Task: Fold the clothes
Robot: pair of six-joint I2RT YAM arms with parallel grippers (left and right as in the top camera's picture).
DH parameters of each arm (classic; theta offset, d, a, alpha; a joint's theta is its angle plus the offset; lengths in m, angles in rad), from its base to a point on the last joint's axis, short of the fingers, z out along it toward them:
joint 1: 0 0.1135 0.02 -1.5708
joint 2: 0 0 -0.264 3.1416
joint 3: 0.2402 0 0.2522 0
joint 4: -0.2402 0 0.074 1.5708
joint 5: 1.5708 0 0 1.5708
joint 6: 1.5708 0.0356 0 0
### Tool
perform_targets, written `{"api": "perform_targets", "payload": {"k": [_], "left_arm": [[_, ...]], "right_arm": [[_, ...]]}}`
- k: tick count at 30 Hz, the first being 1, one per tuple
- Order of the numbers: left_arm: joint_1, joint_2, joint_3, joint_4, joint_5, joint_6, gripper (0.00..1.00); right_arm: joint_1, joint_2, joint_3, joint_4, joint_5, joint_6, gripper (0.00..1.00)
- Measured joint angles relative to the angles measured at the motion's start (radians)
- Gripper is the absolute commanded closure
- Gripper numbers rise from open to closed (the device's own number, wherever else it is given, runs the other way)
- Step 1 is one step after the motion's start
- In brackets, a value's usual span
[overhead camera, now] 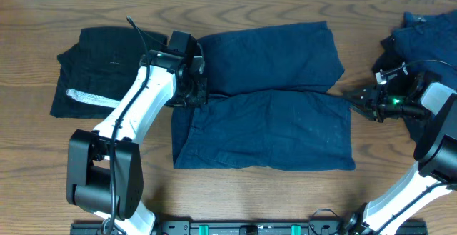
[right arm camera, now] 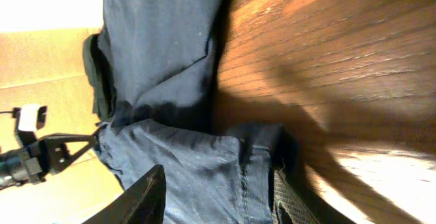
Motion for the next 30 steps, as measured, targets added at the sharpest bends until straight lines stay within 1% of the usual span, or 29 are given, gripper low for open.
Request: {"api": "perform_targets", "payload": {"k": [5, 9, 13, 15, 16, 18, 19, 23, 26, 30], "left_arm": [[0.0, 0.0, 0.0, -0.001, 0.0, 0.0, 0.94], [0.0, 0.0, 0.0, 0.003, 0.0, 0.0, 0.94], [0.0, 0.0, 0.0, 0.003, 0.0, 0.0, 0.94], [0.0, 0.0, 0.0, 0.002, 0.0, 0.0, 0.94], [0.0, 0.0, 0.0, 0.002, 0.0, 0.0, 0.94], [0.0, 0.0, 0.0, -0.002, 0.0, 0.0, 0.94], [0.0, 0.0, 0.0, -0.002, 0.0, 0.0, 0.94], [0.0, 0.0, 0.0, -0.005, -0.004, 0.001, 0.94], [0.0, 0.0, 0.0, -0.016, -0.018, 0.001, 0.94], [0.0, 0.0, 0.0, -0.046, -0.036, 0.001, 0.94]], "right_arm": [[0.005, 0.0, 0.0, -0.042, 0.028, -0.012, 0.53], [0.03, 0.0, 0.0, -0.031, 0.041, -0.021, 0.52], [0.092, 0.0, 0.0, 0.014, 0.046, -0.043, 0.53], [0.12, 0.0, 0.0, 0.045, 0.047, -0.047, 0.58], [0.128, 0.0, 0.0, 0.058, 0.048, -0.05, 0.62], [0.141, 0.0, -0.001, 0.099, 0.049, -0.056, 0.75], [0.142, 0.0, 0.0, 0.116, 0.048, -0.061, 0.8], [0.137, 0.0, -0.002, 0.164, 0.052, -0.063, 0.93], [0.126, 0.001, -0.002, 0.161, 0.053, -0.064, 0.99], [0.087, 0.001, -0.001, 0.168, 0.066, -0.064, 0.99]]}}
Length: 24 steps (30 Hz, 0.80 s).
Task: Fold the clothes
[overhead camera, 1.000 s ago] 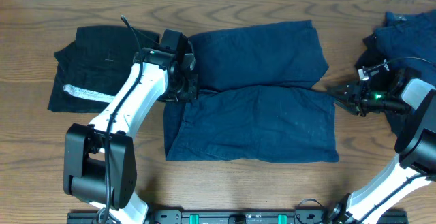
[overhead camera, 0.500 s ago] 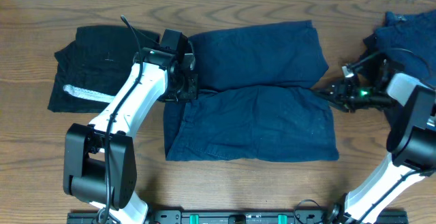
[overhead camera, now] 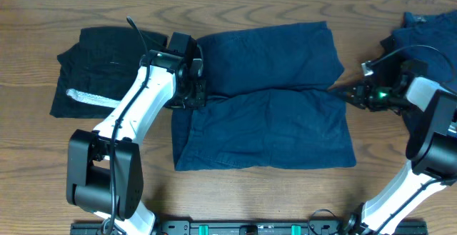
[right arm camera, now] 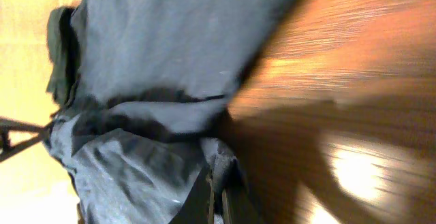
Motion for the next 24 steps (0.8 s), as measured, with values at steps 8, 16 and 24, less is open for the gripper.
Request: {"api": "perform_targets", "payload": {"k": [8, 16, 24], "left_arm": [[0.0, 0.0, 0.0, -0.066, -0.084, 0.002, 0.94], [0.0, 0.0, -0.046, -0.011, -0.114, 0.002, 0.94], [0.0, 0.0, -0.067, 0.018, -0.103, -0.027, 0.7]], "right_arm": [[-0.051, 0.0, 0.026, 0.017, 0.036, 0.0, 0.99], [-0.05, 0.0, 0.032, 0.008, 0.154, 0.004, 0.99], [-0.038, 0.0, 0.033, 0.012, 0.187, 0.014, 0.83]]}}
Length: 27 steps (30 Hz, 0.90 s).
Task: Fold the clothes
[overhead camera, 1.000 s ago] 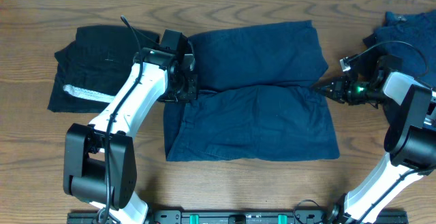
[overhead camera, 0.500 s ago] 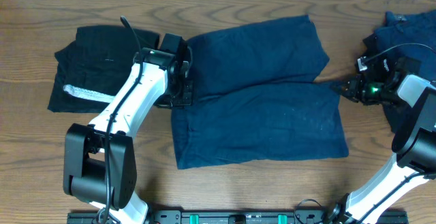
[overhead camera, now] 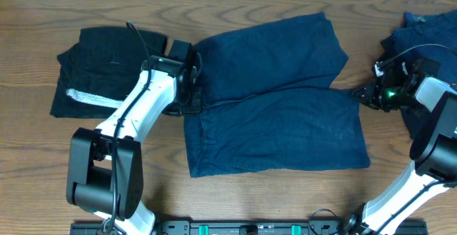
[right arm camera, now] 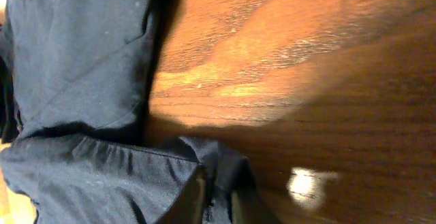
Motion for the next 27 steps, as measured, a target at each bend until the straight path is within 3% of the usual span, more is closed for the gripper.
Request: {"api": "perform_targets", "payload": {"k": [4, 7, 18, 21, 23, 24, 25, 27], "left_arm": [[0.004, 0.0, -0.026, 0.018, 0.13, 0.0, 0.4], [0.014, 0.0, -0.029, 0.035, 0.246, 0.014, 0.24], [0.069, 0.0, -0.161, 0.173, 0.423, 0.03, 0.23], [0.069, 0.0, -0.22, 0.216, 0.46, 0.03, 0.36], [0.069, 0.0, -0.237, 0.223, 0.474, 0.026, 0.67], [0.069, 0.0, -0.241, 0.224, 0.483, 0.03, 0.89], [0.069, 0.0, -0.241, 0.223, 0.49, 0.031, 0.94], [0.069, 0.0, -0.241, 0.227, 0.511, 0.039, 0.94]], "right_arm": [[0.001, 0.0, 0.004, -0.003, -0.011, 0.003, 0.76], [0.003, 0.0, 0.006, -0.003, -0.018, 0.004, 0.74], [0.003, -0.001, 0.006, -0.004, -0.021, 0.004, 0.75], [0.003, -0.001, 0.006, -0.004, -0.021, 0.004, 0.74], [0.003, -0.001, 0.006, -0.004, -0.021, 0.004, 0.74], [0.003, -0.001, 0.006, -0.004, -0.021, 0.004, 0.74], [0.003, -0.001, 0.006, -0.004, -0.021, 0.004, 0.74], [0.003, -0.001, 0.006, -0.004, -0.021, 0.004, 0.74]]}}
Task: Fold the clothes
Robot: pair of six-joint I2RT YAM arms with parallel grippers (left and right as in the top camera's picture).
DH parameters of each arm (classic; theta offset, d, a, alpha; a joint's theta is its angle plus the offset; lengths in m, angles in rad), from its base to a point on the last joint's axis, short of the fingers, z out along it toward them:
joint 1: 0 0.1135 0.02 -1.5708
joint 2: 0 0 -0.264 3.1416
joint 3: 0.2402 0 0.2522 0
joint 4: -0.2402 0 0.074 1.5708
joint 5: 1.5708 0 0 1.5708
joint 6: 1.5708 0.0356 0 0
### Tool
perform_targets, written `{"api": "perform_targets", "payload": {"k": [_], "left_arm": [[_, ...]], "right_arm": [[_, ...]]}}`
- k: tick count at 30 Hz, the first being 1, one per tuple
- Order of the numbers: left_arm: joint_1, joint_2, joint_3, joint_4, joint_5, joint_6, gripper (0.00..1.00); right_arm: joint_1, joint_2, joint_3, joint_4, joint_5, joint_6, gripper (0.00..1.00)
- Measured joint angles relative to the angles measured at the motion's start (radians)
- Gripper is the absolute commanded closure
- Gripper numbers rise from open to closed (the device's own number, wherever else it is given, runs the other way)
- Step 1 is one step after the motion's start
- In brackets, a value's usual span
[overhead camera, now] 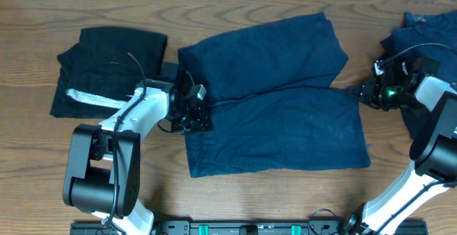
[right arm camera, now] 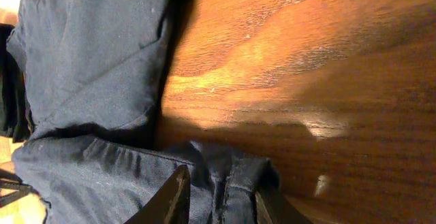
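Note:
A navy pair of shorts (overhead camera: 278, 85) lies spread flat across the middle of the table, its two legs pointing right. My left gripper (overhead camera: 196, 112) sits at the waistband on the left edge; the overhead view does not show whether its jaws are apart or together. My right gripper (overhead camera: 362, 92) is at the hem corner of the near leg. In the right wrist view the right gripper (right arm camera: 218, 200) stands open, the folded hem corner of the shorts (right arm camera: 88, 47) lying loose between its fingers (right arm camera: 176, 195).
A folded black garment (overhead camera: 107, 71) with a pale band lies at the left, close behind my left arm. A heap of navy clothes (overhead camera: 428, 38) sits at the right edge, under my right arm. Bare wooden table (overhead camera: 235, 6) shows at the back and front.
My right gripper has opened; the hem corner it pinched now lies loose between its fingers. My left gripper has shifted a little nearer along the waistband, and the upper waist corner sits slightly further left.
At first my right gripper was open around the near leg's hem corner, the left at the waistband. Then the right was shut on that corner. Later the shorts lay further right and stretched flatter. Now the right jaws are apart again.

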Motion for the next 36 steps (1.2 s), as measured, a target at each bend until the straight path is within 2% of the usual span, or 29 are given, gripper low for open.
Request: {"api": "perform_targets", "payload": {"k": [4, 7, 14, 22, 25, 28, 29, 30, 31, 32, 36], "left_arm": [[0.002, 0.0, 0.0, -0.019, 0.032, 0.002, 0.94], [0.021, -0.006, 0.004, -0.103, 0.039, 0.013, 0.94], [0.148, -0.111, 0.016, -0.265, -0.058, 0.01, 0.94], [0.142, -0.09, -0.031, -0.11, -0.123, 0.006, 0.94], [0.132, -0.06, -0.05, -0.109, -0.167, -0.006, 0.94], [0.128, -0.041, -0.057, -0.135, -0.275, -0.052, 0.94], [0.128, -0.04, -0.057, -0.139, -0.305, -0.064, 0.92], [0.128, -0.04, -0.057, -0.139, -0.338, -0.074, 0.83], [0.128, -0.04, -0.057, -0.138, -0.367, -0.08, 0.61], [0.128, -0.04, -0.057, -0.139, -0.39, -0.09, 0.53], [0.127, -0.041, -0.057, -0.143, -0.428, -0.115, 0.52]], "right_arm": [[0.0, 0.0, 0.0, 0.0, 0.0, 0.0, 0.74], [0.0, 0.0, 0.0, 0.001, 0.0, 0.0, 0.75], [0.001, 0.0, 0.0, 0.03, 0.024, 0.006, 0.96], [0.005, 0.0, 0.0, 0.045, 0.039, 0.013, 0.99], [0.006, 0.0, 0.0, 0.05, 0.034, 0.013, 0.99], [0.005, 0.0, 0.001, 0.053, -0.002, 0.013, 0.99], [0.006, 0.0, 0.004, 0.053, -0.027, 0.013, 0.99], [0.006, 0.0, 0.008, 0.052, -0.053, 0.013, 0.99], [0.006, 0.0, 0.014, 0.053, -0.088, 0.013, 0.99], [0.008, 0.0, 0.023, 0.053, -0.13, 0.013, 0.99], [0.019, 0.0, 0.06, 0.052, -0.267, 0.014, 0.99]]}}
